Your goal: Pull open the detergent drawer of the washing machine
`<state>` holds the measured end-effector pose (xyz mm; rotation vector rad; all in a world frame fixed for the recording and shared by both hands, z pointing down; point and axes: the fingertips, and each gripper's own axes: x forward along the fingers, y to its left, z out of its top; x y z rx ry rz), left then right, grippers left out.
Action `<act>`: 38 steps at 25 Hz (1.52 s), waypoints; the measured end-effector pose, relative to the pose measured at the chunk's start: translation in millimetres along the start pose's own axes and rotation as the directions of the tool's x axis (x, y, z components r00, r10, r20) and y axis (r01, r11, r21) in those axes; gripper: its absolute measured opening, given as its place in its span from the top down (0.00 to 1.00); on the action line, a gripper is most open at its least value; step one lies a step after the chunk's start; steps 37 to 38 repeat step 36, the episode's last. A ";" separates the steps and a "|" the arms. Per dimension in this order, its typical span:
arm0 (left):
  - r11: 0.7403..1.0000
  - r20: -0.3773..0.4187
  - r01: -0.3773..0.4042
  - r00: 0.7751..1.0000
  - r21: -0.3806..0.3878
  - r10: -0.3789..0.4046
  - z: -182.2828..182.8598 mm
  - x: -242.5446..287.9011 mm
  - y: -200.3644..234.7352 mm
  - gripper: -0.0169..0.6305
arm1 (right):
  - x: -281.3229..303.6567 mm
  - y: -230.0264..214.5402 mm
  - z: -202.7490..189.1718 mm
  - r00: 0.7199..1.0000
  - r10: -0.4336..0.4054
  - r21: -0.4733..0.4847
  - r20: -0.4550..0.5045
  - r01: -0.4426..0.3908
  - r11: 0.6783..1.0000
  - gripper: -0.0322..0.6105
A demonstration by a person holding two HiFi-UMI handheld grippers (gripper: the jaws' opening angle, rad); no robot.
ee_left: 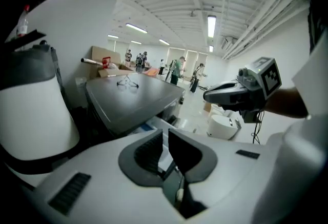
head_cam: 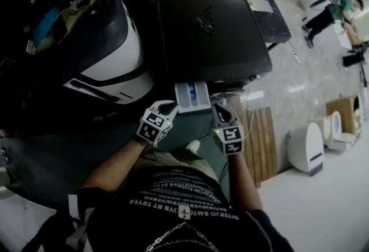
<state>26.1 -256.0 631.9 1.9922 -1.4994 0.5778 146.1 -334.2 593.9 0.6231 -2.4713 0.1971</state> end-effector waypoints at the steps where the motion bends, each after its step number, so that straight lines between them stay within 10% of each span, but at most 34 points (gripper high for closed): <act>1: 1.000 0.036 -0.013 0.999 0.008 0.013 13.0 -7.0 -0.9 0.93 | -4.1 2.5 11.4 0.999 -0.006 -0.008 0.033 0.006 1.000 0.95; 13: 0.973 0.423 -0.184 0.900 0.143 0.108 134.8 -104.8 -4.1 0.97 | -66.4 24.3 127.2 0.941 -0.032 -0.005 0.337 0.036 0.999 0.95; 38: 0.966 0.451 -0.097 0.892 0.240 -0.022 145.5 -159.9 1.6 0.97 | -80.5 72.5 145.4 0.918 -0.147 0.065 0.369 0.133 0.989 0.95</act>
